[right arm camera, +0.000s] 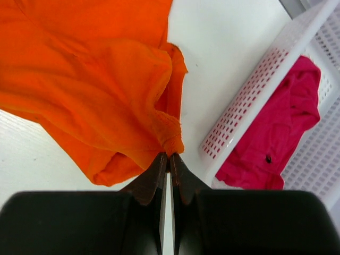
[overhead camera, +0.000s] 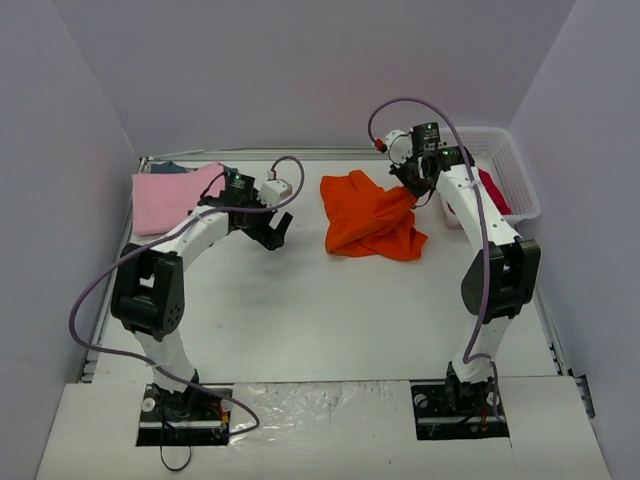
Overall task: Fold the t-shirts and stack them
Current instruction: Flatten out the tshirt
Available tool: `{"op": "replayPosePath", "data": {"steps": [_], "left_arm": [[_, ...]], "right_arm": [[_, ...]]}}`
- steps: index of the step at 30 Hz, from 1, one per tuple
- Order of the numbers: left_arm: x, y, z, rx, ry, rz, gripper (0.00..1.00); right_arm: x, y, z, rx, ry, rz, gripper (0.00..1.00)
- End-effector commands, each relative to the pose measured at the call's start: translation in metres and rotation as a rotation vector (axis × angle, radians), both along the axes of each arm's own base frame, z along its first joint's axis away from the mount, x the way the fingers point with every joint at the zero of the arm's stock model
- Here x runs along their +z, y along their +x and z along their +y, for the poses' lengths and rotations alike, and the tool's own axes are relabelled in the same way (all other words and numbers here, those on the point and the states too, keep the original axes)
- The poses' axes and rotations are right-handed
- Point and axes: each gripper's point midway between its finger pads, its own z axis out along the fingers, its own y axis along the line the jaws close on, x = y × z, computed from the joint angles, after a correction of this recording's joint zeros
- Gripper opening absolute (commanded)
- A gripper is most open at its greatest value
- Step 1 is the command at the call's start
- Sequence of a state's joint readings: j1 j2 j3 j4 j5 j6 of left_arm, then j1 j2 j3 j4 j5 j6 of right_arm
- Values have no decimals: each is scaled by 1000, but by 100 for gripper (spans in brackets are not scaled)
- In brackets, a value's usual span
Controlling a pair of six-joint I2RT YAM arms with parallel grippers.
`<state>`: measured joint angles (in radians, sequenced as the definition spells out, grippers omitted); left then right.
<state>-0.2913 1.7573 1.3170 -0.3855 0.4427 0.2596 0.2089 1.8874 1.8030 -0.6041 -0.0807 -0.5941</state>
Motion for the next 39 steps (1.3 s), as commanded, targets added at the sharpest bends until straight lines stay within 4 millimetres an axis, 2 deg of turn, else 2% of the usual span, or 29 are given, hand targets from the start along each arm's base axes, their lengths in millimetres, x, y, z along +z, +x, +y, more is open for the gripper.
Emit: {"op": "replayPosePath", "data": {"steps": [1,2,4,5,6,7,8,9,10,11,12,13,14,15,16,17,18,19,22,25,30,31,32,34,35,37,39], "left_arm": [[25,44,-26,77,-30,-129,96],[24,57,-34,84,-46,-125,97],[21,66,-45,86,-73,-90,98],[4,72,-52,99,-87,-30,100],[23,86,-64,90,-136,-51,100],[22,91,-67,97,-152,-33,100],[7,97,-73,110,-169,6,100],[18,108,-81,123,-209,0,95],[0,112,-87,134,-234,59,94],[0,116,-92,136,-257,71,94],[12,128,-99,136,-295,57,94],[12,130,-106,121,-334,79,93],[-4,134,-110,144,-366,136,93],[6,142,-118,134,-408,126,92],[-9,141,-126,132,-448,191,91],[-9,144,-130,129,-472,204,91],[-2,150,-136,122,-506,195,90],[-14,149,-142,133,-536,250,89],[-22,157,-153,155,-595,291,85],[-26,162,-160,168,-620,313,78],[-29,164,-174,160,-660,333,76],[-36,163,-177,164,-655,345,75],[-37,163,-178,165,-653,344,69],[-53,159,-182,177,-611,354,61],[-55,158,-184,181,-587,343,52],[-76,150,-185,205,-495,343,48],[-85,144,-185,216,-447,349,40]], "right_arm": [[31,-11,-21,-59,14,-71,0],[29,-14,-27,-69,17,-62,0],[23,-23,-31,-74,29,-41,0],[21,-26,-34,-82,39,-33,0],[19,-29,-34,-80,46,-27,0],[14,-35,-34,-78,54,-12,0],[11,-38,-34,-83,63,-2,0],[8,-41,-36,-86,68,9,0],[2,-47,-35,-82,74,27,0],[-2,-50,-35,-83,75,37,0],[-5,-53,-35,-81,75,48,0],[-5,-56,-35,-80,78,47,0],[-11,-60,-36,-81,77,64,0],[-13,-63,-36,-83,78,69,0],[-14,-64,-36,-82,78,72,0],[-18,-66,-36,-83,78,83,0],[-18,-68,-36,-80,79,85,0],[-20,-68,-36,-79,81,88,0],[-25,-71,-34,-76,86,105,0],[-31,-71,-33,-73,88,122,0],[-41,-71,-30,-62,100,149,0],[-41,-71,-30,-64,101,151,0],[-42,-71,-29,-63,102,153,0],[-42,-70,-29,-61,104,153,0],[-42,-70,-29,-62,103,153,0],[-43,-70,-29,-59,102,156,0],[-44,-71,-29,-59,102,159,0]]}}
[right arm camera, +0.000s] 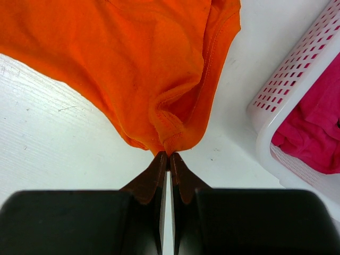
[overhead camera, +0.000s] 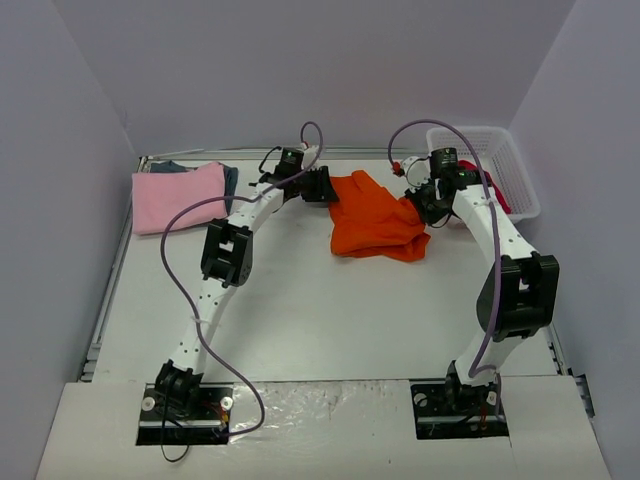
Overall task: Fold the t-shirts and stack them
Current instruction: Flatten out the tshirt
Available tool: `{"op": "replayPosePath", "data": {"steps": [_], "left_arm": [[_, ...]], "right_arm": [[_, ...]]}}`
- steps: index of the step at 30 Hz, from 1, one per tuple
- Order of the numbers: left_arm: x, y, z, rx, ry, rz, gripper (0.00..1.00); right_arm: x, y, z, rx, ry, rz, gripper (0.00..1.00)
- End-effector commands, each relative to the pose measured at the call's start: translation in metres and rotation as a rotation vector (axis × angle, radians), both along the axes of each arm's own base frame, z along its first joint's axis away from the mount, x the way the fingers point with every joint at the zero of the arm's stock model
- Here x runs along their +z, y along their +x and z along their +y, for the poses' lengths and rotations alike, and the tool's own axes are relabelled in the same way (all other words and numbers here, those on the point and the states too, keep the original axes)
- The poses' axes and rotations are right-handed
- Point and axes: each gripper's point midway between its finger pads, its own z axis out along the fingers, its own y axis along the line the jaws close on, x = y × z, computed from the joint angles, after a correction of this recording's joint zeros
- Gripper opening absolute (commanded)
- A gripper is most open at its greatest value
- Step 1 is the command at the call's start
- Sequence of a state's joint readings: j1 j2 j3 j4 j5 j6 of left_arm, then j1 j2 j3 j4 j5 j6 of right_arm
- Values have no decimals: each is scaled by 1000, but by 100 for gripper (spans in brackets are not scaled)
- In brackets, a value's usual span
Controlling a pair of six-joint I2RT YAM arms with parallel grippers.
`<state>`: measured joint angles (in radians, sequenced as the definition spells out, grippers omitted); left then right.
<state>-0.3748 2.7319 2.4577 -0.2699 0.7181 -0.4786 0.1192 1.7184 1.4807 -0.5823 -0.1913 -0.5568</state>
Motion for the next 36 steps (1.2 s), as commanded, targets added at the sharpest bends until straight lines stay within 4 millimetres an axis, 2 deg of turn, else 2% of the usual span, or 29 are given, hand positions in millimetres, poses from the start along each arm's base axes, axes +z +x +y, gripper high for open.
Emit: {"op": "replayPosePath", "data": {"steps": [1,3,5,9,10,11,12,13,14,15,16,17,18,19,20,21,22,23,24,25,26,28,29,31,32,36], "left_arm": [[-41,-25,-7,0,153,74,33],[-47,-27,-4,13,183,87,14],[-50,-26,3,30,216,91,3],[-43,-25,20,49,296,68,2],[-31,-25,25,48,311,47,2],[-29,-26,37,67,340,54,2],[-3,-23,43,80,343,14,2],[-4,-28,54,79,375,20,2],[3,-30,65,94,395,14,2],[40,-24,83,139,401,-44,2],[39,-31,99,141,434,-38,2],[50,-27,122,186,458,-53,2],[89,-30,136,207,453,-119,2],[91,-39,150,212,472,-111,2],[102,-43,163,229,481,-121,2],[138,-47,187,275,491,-182,2],[151,-56,199,284,504,-196,3],[175,-71,209,294,507,-232,2],[184,-77,223,301,544,-259,2],[194,-88,229,301,564,-277,2],[218,-106,236,313,572,-325,2],[238,-124,249,318,624,-382,2],[262,-140,255,342,623,-429,2],[271,-157,271,372,661,-437,2],[286,-169,275,390,657,-466,2],[297,-203,282,356,669,-479,2]], "right_arm": [[0,-4,1,0,14,9,0],[-2,-5,1,3,14,15,0],[-3,-6,1,4,11,16,0],[2,-6,-1,0,2,4,0],[4,-6,-2,1,0,0,0],[8,-7,-2,1,-2,-12,0],[12,-6,-2,1,-3,-22,0],[17,-5,-3,0,-3,-36,0],[25,-4,-4,-1,-2,-57,0],[34,-1,-4,-1,-3,-82,0],[44,-1,-6,-7,0,-108,0],[51,0,-6,-8,3,-128,0],[62,3,-8,-11,3,-156,0],[72,3,-13,-21,3,-184,0],[79,3,-15,-24,6,-201,0],[85,3,-17,-25,12,-216,0],[98,3,-20,-29,15,-250,0],[103,2,-24,-35,18,-262,0],[108,2,-23,-28,30,-275,0],[117,-1,-24,-28,32,-297,0],[120,-1,-26,-28,32,-305,0],[131,-3,-28,-26,35,-335,0],[134,-3,-29,-29,36,-344,0],[141,-4,-31,-28,41,-363,0],[147,-3,-32,-29,45,-376,0],[164,-4,-32,-26,65,-418,0]]}}
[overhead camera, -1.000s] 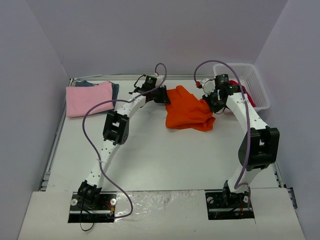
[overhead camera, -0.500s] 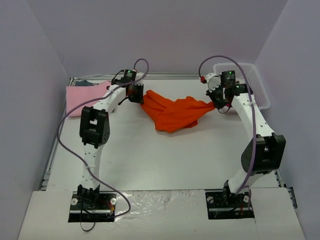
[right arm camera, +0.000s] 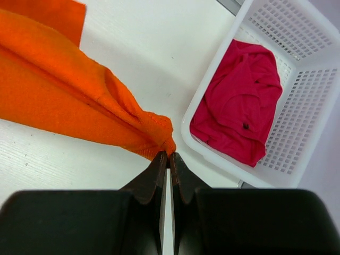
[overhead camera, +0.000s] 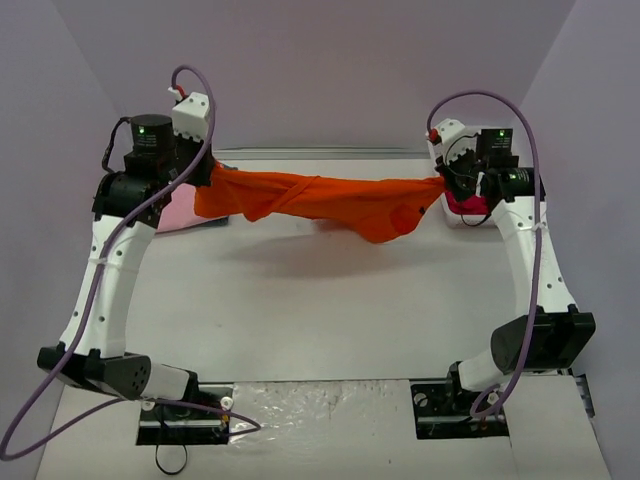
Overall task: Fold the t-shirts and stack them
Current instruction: Flatten out the tshirt
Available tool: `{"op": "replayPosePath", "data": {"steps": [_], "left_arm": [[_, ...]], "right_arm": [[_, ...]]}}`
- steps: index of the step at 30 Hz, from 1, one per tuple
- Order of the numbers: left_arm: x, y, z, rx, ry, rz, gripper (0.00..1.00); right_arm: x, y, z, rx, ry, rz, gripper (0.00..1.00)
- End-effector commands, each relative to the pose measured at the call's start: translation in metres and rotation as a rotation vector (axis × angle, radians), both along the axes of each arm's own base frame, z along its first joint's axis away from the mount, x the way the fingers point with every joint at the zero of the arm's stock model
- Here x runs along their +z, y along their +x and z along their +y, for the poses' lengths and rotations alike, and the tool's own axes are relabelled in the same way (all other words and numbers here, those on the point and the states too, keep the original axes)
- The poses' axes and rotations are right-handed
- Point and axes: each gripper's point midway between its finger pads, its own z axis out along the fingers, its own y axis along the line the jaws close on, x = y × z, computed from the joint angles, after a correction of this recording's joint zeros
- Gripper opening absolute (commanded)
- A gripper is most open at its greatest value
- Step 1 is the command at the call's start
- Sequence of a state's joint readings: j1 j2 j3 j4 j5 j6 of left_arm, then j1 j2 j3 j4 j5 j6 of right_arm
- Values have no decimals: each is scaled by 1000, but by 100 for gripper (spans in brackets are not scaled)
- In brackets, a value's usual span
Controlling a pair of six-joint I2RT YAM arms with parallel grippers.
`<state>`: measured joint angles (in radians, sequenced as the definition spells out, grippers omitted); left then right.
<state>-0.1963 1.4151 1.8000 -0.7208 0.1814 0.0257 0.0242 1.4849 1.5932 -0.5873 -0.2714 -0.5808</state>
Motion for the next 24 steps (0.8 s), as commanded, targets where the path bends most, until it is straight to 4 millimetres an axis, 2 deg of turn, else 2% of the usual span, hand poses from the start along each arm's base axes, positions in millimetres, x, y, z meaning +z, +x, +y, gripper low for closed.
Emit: {"op": "replayPosePath", "data": {"steps": [1,3,4,6,7,10,15,16,20,21,22,23,24], "left_arm": [[-35,-26,21,10,110,126,2],[-33,-44,14,-58,99,121,3],[-45,-52,12,-77,99,154,3],[-51,-66,8,-114,87,164,5],[-68,-73,6,-135,89,205,5],[-91,-92,-4,-231,83,267,4],[-161,-124,-25,-403,93,490,2],[-179,-128,-26,-420,106,543,2],[-201,-122,-26,-410,126,569,5],[-202,-119,-26,-401,136,566,12],[-208,-117,-28,-399,156,583,24],[-210,-118,-30,-408,165,597,47],[-213,-119,-33,-422,174,609,58]], "right_arm": [[36,-6,-6,0,-1,-87,0],[36,-10,-2,19,10,-91,0],[38,-14,-2,24,10,-99,0],[32,-20,2,42,22,-84,0],[28,-21,3,48,24,-76,0],[15,-27,5,59,28,-46,0],[-2,-30,5,64,26,-5,0],[-5,-30,5,66,25,3,0],[-17,-26,7,71,34,37,0],[-23,-24,7,71,37,54,0],[-25,-23,8,74,44,61,0],[-30,-22,9,73,50,75,0],[-33,-22,10,74,53,82,0]]}}
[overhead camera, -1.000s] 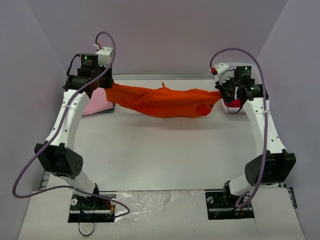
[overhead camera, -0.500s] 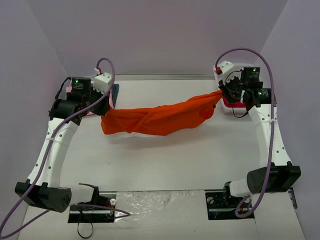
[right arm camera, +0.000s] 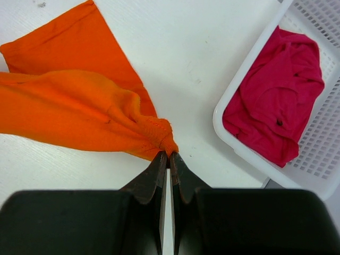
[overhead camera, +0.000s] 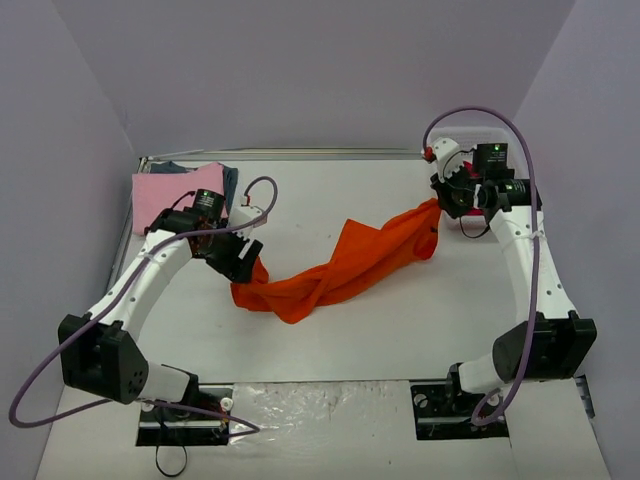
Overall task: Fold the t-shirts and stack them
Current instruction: Flatten out the tshirt
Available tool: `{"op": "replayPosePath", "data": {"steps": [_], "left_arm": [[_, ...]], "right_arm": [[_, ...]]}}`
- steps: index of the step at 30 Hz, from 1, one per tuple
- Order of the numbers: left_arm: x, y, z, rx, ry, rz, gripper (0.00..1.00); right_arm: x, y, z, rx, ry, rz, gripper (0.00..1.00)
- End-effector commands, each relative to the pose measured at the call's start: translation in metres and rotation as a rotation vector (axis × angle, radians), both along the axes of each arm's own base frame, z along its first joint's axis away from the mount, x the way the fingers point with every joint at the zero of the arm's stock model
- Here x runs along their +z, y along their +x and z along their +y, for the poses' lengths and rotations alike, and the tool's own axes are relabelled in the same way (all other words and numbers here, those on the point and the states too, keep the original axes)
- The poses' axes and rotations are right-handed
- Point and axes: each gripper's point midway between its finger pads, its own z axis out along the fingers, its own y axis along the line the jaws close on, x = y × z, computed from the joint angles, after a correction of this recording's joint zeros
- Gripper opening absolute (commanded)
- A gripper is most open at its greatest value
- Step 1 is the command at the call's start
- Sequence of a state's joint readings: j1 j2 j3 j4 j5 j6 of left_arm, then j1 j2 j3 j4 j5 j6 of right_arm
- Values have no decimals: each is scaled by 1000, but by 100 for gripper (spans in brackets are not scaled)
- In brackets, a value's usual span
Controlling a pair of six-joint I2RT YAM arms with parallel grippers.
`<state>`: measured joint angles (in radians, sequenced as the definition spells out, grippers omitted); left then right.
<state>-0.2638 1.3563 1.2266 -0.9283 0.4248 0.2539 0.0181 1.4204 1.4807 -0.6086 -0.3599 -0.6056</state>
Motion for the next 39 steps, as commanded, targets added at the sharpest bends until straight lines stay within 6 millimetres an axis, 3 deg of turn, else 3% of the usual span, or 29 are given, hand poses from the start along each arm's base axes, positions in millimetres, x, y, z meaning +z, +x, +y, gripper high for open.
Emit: {"op": "replayPosePath", "data": {"steps": [1,3,6,12,17,20,25,28,34,39], "left_arm": [[4,6,-9,-49,35,-39,69],[2,8,-10,-50,52,-55,89],[11,15,-8,-46,88,-132,96],[30,0,-18,-188,50,-267,97],[24,-5,-13,-284,113,-355,97],[10,-14,-17,-372,130,-339,97],[-17,-11,-28,-480,244,-391,97],[-29,-7,-41,-534,336,-430,91],[-53,-22,-71,-662,425,-495,89],[-76,-24,-77,-702,481,-514,89]], "right_arm": [[-13,5,-1,3,16,30,0],[-18,5,-1,4,17,41,0],[-28,4,-1,8,13,65,0],[-48,9,-2,2,6,117,0],[-65,13,1,-3,28,164,0],[-72,16,3,-5,42,181,0],[-83,18,7,-11,71,210,0],[-90,19,5,-22,65,225,0],[-102,18,0,-41,45,257,0],[-109,17,0,-45,42,274,0]]}}
